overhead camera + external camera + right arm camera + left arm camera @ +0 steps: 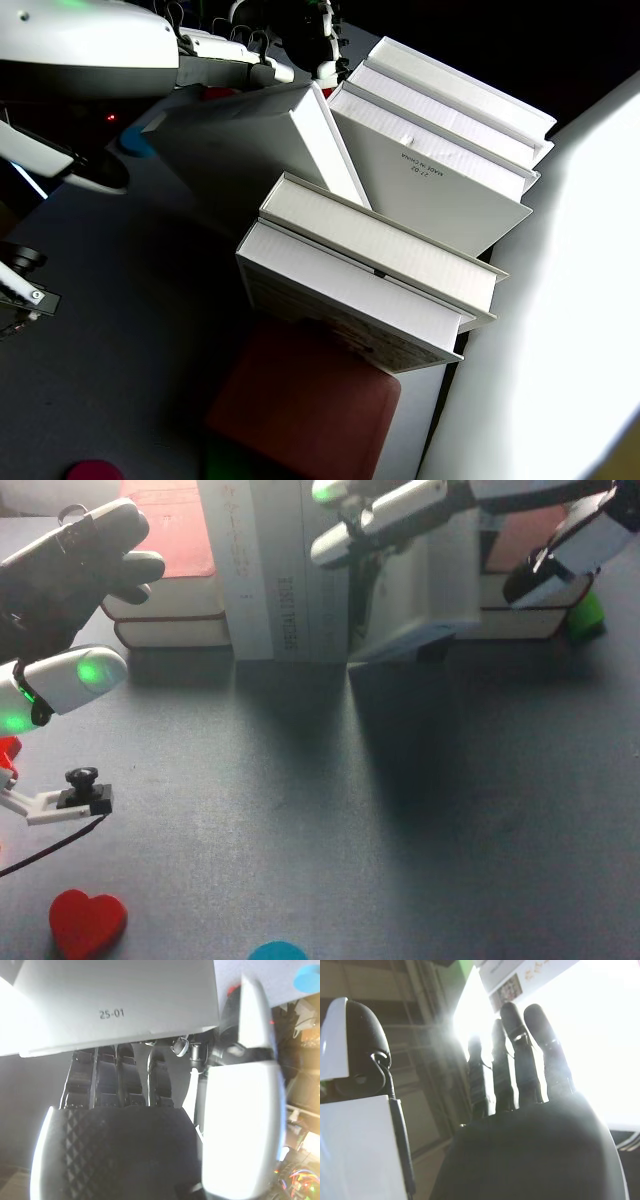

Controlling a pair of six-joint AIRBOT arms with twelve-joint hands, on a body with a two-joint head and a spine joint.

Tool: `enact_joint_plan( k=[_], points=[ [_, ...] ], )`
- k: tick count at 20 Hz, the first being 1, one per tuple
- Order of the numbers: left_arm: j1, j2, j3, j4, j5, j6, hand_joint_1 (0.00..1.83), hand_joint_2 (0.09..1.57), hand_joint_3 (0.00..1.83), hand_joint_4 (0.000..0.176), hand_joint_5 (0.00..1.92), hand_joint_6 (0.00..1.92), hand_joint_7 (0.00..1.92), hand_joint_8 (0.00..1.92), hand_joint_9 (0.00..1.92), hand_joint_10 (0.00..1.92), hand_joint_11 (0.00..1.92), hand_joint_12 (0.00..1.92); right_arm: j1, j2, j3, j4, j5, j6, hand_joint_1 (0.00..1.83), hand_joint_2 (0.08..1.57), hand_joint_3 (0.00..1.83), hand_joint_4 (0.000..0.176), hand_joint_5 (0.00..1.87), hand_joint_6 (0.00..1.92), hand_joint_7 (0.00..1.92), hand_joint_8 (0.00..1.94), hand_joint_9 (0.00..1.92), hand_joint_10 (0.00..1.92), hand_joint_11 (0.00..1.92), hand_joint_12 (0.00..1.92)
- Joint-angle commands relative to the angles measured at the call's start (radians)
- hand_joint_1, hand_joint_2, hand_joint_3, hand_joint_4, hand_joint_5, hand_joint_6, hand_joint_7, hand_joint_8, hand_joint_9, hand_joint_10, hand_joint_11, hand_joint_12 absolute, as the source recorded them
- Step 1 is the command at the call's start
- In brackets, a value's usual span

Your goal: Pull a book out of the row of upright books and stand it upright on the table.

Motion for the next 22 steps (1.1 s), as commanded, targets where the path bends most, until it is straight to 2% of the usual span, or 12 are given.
enact_joint_plan(
  k=[1,2,4,5,6,7,8,9,12,15,20,22],
  points=[
    [-0.011,0.001,-0.002,-0.023,-0.11,-0.01,1.1,0.88,0.0,0.033,0.52,0.04,0.47,0.04,0.38,0.64,0.0,1.54,0.014,-0.006,0.003,0.042,-0.037,0.001,1.21,0.91,0.0,0.176,0.11,0.02,0.0,0.0,0.0,0.0,0.0,0.97],
    [-0.011,0.001,-0.002,-0.023,-0.111,-0.01,1.1,0.89,0.0,0.022,0.52,0.04,0.55,0.07,0.39,0.64,0.0,1.54,0.014,-0.011,0.005,0.034,-0.038,0.001,1.2,0.9,0.0,0.176,0.1,0.01,0.0,0.0,0.0,0.0,0.0,1.23],
    [-0.011,0.001,-0.001,-0.023,-0.112,-0.01,1.11,0.9,0.01,0.014,0.53,0.04,0.62,0.09,0.41,0.65,0.0,1.53,0.014,-0.021,0.007,0.024,-0.037,0.001,1.21,0.88,0.0,0.176,0.08,0.0,0.0,0.0,0.0,0.0,0.0,1.36],
    [-0.012,0.001,-0.002,-0.021,-0.112,-0.01,1.11,0.89,0.0,0.01,0.54,0.05,0.61,0.05,0.43,0.6,0.0,1.52,0.014,-0.027,0.009,0.02,-0.037,0.001,1.3,1.02,0.0,0.14,0.2,0.07,0.07,0.01,0.08,0.23,0.0,1.55],
    [-0.013,0.001,-0.002,-0.019,-0.112,-0.01,1.11,0.89,0.0,0.01,0.54,0.05,0.61,0.05,0.43,0.6,0.0,1.52,0.014,-0.037,0.017,0.02,-0.037,0.001,1.3,1.02,0.0,0.14,0.2,0.07,0.07,0.01,0.08,0.23,0.0,1.55],
    [-0.015,0.001,-0.002,-0.017,-0.112,-0.01,1.11,0.89,0.0,0.0,0.54,0.06,0.58,0.03,0.43,0.59,0.0,1.53,0.013,-0.044,0.023,0.02,-0.037,0.001,1.27,1.12,0.01,0.038,0.46,0.39,0.41,0.47,0.39,0.93,0.32,1.65],
    [-0.017,0.0,-0.002,-0.015,-0.112,-0.01,1.1,0.89,0.0,0.0,0.54,0.06,0.58,0.02,0.44,0.59,0.0,1.51,0.013,-0.053,0.029,0.02,-0.034,0.001,1.33,1.24,0.0,0.0,0.76,1.17,0.6,1.42,0.77,1.55,0.84,1.78],
    [-0.017,-0.001,-0.002,-0.015,-0.113,-0.01,1.09,0.89,0.0,0.0,0.53,0.07,0.58,0.02,0.44,0.6,0.0,1.53,0.014,-0.056,0.03,0.021,-0.032,0.001,1.18,1.26,0.0,0.0,0.78,1.29,0.64,1.51,0.68,1.54,0.67,1.84],
    [-0.017,-0.001,-0.003,-0.015,-0.114,-0.01,1.08,0.89,0.0,0.0,0.53,0.08,0.51,0.0,0.45,0.61,0.0,1.54,0.019,-0.056,0.03,0.039,-0.032,0.001,1.16,1.28,0.0,0.0,0.75,1.32,0.63,1.57,0.63,1.59,0.55,1.91],
    [-0.02,-0.002,-0.004,-0.01,-0.113,-0.01,1.04,0.89,0.0,0.0,0.53,0.08,0.57,0.03,0.47,0.63,0.0,1.55,0.02,-0.056,0.03,0.048,-0.029,0.001,1.17,1.27,0.0,0.0,0.67,1.29,0.78,1.56,0.86,1.64,0.82,1.88],
    [-0.02,-0.001,-0.007,-0.008,-0.113,-0.01,1.05,0.89,0.0,0.0,0.52,0.12,0.57,0.02,0.45,0.72,0.0,1.56,0.02,-0.053,0.027,0.083,-0.015,0.0,1.16,1.27,0.0,0.0,0.64,1.35,0.78,1.53,0.95,1.54,0.96,1.78],
    [-0.019,-0.001,-0.008,-0.008,-0.111,-0.01,1.05,0.89,0.0,0.0,0.51,0.13,0.6,0.03,0.45,0.73,0.0,1.59,0.027,-0.037,0.019,0.1,-0.006,0.0,1.31,1.21,0.0,0.0,0.74,1.23,0.78,1.32,0.86,1.46,0.75,1.71]
  ],
)
